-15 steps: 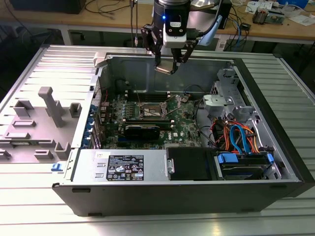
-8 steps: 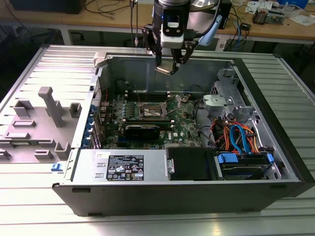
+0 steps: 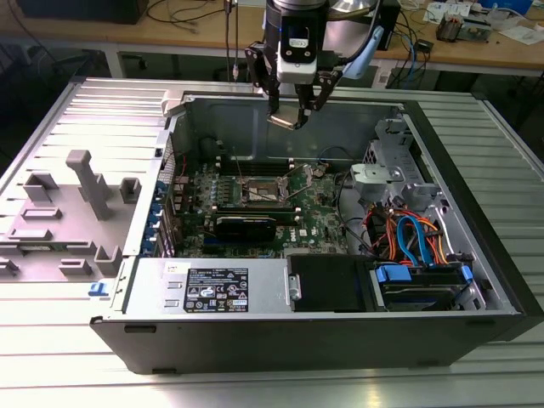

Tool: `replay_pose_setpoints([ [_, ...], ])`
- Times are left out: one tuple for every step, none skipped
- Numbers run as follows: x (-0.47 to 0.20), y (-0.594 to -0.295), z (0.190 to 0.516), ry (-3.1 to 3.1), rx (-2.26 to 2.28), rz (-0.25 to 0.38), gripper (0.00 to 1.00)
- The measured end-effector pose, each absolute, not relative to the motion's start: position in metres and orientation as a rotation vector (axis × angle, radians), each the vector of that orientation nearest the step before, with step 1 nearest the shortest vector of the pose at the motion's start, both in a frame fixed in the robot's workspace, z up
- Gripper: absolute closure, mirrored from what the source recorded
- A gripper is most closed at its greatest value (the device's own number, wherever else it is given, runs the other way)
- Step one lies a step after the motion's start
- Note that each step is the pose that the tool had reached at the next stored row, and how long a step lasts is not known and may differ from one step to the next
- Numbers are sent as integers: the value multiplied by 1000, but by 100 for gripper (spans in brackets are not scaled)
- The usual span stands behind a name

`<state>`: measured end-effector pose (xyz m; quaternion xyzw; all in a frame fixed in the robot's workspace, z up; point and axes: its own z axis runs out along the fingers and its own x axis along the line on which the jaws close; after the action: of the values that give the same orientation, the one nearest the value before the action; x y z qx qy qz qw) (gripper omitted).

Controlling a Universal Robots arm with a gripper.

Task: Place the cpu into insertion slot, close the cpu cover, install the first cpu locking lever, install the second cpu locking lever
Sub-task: 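Place the cpu into insertion slot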

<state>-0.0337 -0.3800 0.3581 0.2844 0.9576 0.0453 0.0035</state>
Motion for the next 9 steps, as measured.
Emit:
replay_pose_setpoints([
  [-34,-380,358,3002,891,142,45],
  [-34,-380,358,3002,892,142,45],
  [-34,-380,358,3002,892,142,45],
  [-34,-380,358,3002,892,142,45],
  [-34,-380,358,3001,893,142,45],
  [-34,-380,358,3001,894,142,45],
  [-34,-380,358,3000,898,142,45],
  [-34,-380,358,2999,901,142,45],
  [-34,-380,358,2998,904,142,45],
])
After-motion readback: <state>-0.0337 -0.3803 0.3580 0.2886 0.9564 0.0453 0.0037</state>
